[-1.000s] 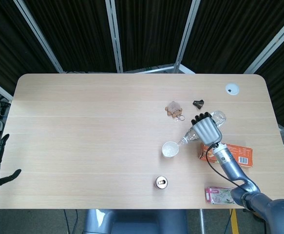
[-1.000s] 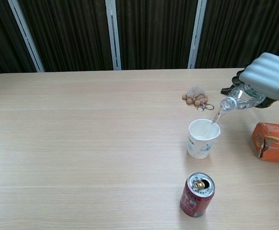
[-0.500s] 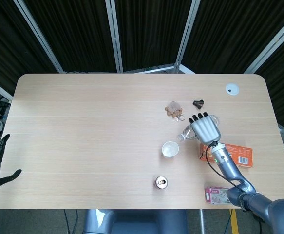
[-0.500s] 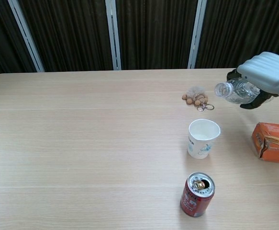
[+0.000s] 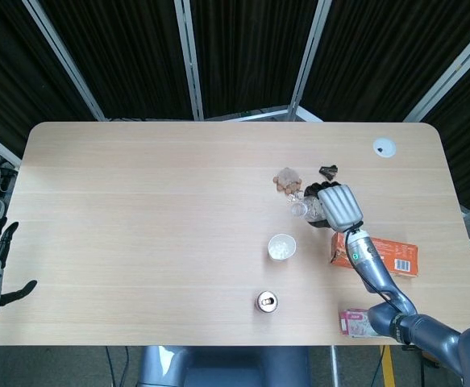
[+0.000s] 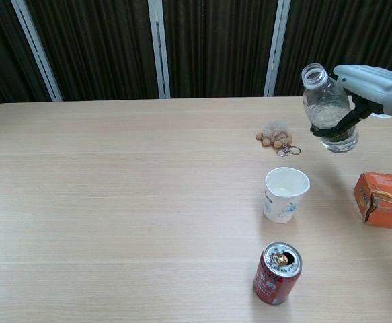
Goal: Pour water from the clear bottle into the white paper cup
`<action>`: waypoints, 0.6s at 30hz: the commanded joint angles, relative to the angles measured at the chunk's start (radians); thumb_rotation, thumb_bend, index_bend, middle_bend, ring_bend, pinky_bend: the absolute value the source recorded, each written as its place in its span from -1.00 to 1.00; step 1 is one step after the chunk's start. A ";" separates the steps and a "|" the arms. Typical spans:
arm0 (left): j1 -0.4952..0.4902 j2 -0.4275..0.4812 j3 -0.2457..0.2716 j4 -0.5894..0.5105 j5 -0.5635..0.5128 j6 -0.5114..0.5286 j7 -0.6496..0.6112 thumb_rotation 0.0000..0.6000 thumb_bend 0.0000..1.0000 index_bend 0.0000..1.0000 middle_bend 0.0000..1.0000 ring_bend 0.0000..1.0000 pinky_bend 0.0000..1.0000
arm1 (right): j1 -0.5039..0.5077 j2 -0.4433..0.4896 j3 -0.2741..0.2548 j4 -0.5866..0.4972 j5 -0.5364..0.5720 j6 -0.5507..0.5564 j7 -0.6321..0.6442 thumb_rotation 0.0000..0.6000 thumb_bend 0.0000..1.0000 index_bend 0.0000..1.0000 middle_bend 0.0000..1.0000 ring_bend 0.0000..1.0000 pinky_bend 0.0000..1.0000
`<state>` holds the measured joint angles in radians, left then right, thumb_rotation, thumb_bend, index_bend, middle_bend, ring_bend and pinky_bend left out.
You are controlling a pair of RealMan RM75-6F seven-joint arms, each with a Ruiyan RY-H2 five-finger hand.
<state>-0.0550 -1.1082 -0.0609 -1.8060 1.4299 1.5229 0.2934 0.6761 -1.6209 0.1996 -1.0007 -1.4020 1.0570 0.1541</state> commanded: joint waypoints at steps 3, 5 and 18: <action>-0.006 -0.001 -0.002 0.000 -0.012 -0.012 0.005 1.00 -1.00 -1.00 -1.00 -1.00 -1.00 | 0.028 0.007 0.014 -0.004 0.002 -0.117 0.419 1.00 0.38 -0.01 0.28 0.12 0.00; -0.008 -0.002 -0.002 0.000 -0.016 -0.016 0.007 1.00 -1.00 -1.00 -1.00 -1.00 -1.00 | 0.035 -0.002 0.014 0.010 -0.002 -0.130 0.492 1.00 0.38 0.00 0.28 0.12 0.00; -0.016 -0.004 -0.004 0.001 -0.034 -0.029 0.014 1.00 -1.00 -1.00 -1.00 -1.00 -1.00 | 0.057 -0.103 -0.006 0.143 -0.032 -0.120 0.669 1.00 0.39 -0.01 0.28 0.12 0.00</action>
<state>-0.0702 -1.1125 -0.0648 -1.8058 1.3968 1.4941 0.3070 0.7293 -1.7007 0.2013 -0.8868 -1.4245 0.9299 0.8018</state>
